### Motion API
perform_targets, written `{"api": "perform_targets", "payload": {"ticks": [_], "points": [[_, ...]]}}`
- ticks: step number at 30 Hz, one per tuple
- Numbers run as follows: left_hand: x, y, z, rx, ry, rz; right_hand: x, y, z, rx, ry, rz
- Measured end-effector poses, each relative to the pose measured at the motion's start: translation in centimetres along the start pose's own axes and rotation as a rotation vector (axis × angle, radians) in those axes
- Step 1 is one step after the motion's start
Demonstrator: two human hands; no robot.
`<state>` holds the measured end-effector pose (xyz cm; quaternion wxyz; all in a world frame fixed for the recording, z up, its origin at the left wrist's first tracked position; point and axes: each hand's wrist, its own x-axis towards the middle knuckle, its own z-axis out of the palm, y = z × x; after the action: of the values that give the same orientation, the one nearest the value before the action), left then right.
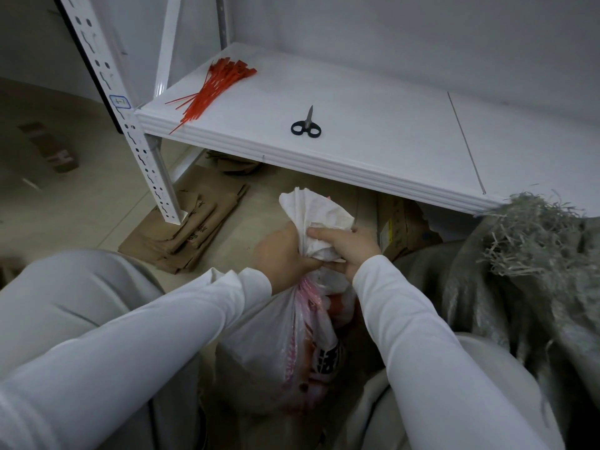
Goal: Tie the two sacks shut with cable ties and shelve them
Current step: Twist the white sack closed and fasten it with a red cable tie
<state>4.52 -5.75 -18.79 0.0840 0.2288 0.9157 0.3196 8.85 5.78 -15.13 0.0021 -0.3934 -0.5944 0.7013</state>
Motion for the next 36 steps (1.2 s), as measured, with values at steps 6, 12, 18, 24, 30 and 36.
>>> {"api": "perform_targets", "payload": {"ticks": [6, 12, 18, 24, 30, 36], "points": [[0.3, -0.5, 0.5, 0.034, 0.061, 0.018, -0.1, -0.4, 0.3, -0.019, -0.046, -0.065], [0.9, -0.4, 0.6, -0.153, -0.184, 0.116, 1.4, 0.8, 0.8, -0.047, 0.121, -0.050], [2.2, 0.0, -0.2, -0.135, -0.371, 0.130, 2.0, 0.7, 0.2, -0.053, 0.213, -0.082], [1.0, -0.2, -0.1, -0.183, 0.058, 0.140, 1.2, -0.2, 0.6, -0.191, 0.250, -0.224], [-0.3, 0.1, -0.5, -0.075, -0.046, 0.225, 0.8, -0.6, 1.4, -0.308, 0.166, -0.304], [1.1, 0.1, -2.7, -0.186, -0.208, 0.164, 0.8, -1.4, 1.5, -0.381, 0.045, -0.249]]}}
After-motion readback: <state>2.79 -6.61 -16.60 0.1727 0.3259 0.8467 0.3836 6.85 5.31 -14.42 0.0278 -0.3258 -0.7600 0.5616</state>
